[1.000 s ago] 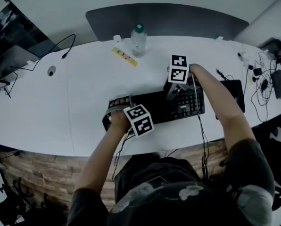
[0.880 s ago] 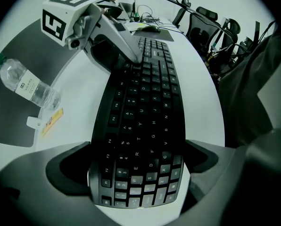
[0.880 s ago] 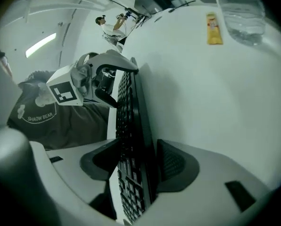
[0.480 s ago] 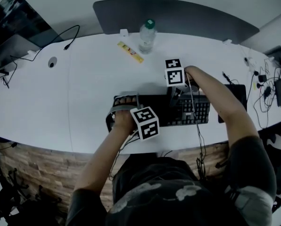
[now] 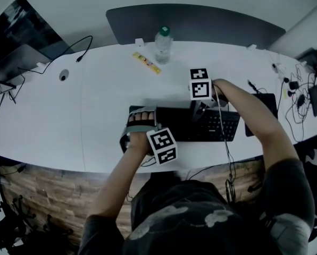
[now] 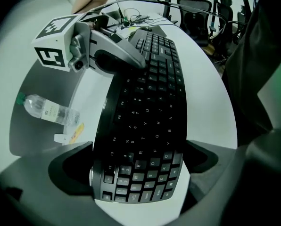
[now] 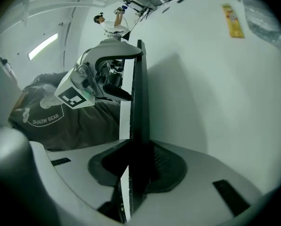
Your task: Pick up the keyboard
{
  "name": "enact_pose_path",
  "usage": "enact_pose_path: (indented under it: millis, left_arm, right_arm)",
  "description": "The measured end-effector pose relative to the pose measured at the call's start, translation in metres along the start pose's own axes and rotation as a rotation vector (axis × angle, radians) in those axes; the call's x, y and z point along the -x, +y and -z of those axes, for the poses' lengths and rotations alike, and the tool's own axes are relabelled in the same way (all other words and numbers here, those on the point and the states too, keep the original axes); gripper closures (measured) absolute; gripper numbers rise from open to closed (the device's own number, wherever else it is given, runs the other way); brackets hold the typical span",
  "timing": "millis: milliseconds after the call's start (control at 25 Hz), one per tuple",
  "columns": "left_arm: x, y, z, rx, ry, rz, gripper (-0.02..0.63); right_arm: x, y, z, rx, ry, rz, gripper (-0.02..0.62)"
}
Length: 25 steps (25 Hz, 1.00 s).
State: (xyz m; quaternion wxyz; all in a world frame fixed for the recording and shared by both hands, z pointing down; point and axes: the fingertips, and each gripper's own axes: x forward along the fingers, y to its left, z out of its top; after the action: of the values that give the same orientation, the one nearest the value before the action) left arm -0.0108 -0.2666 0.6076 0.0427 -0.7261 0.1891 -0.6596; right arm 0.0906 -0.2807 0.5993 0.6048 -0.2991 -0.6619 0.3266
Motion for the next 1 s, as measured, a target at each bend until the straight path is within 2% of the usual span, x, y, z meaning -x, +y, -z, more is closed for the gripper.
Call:
enact_pose_path:
  millis: [200,360,480,600,800,1000]
  left_arm:
    - [0.031,0.013,-0.003,0.210,-0.104,-0.073,0.020]
    - [0.065,0.021,0.008,0.388,-0.168,-0.129,0.021]
    - [0.082,0.013,0.023,0.518,-0.209,-0.123,0.021]
    - [0.090,-0.004,0.036,0.617,-0.236,-0.104,0.021]
    - [0.098,-0.026,0.037,0.777,-0.342,-0.061,0.021]
    - [0.110,-0.044,0.025,0.920,-0.488,-0.009,0.025]
  right_arm:
    - [0.006,0.014,-0.001,0.009,-0.094,0.101,0.511]
    - [0.017,0.024,-0.001,-0.007,-0.209,0.229,0.516]
    - [0.021,0.033,-0.001,-0.045,-0.299,0.328,0.520]
    - [0.020,0.044,0.003,-0.107,-0.378,0.387,0.522]
    - [0.020,0.066,0.008,-0.193,-0.535,0.411,0.522]
    - [0.018,0.087,0.010,-0.250,-0.754,0.436,0.522]
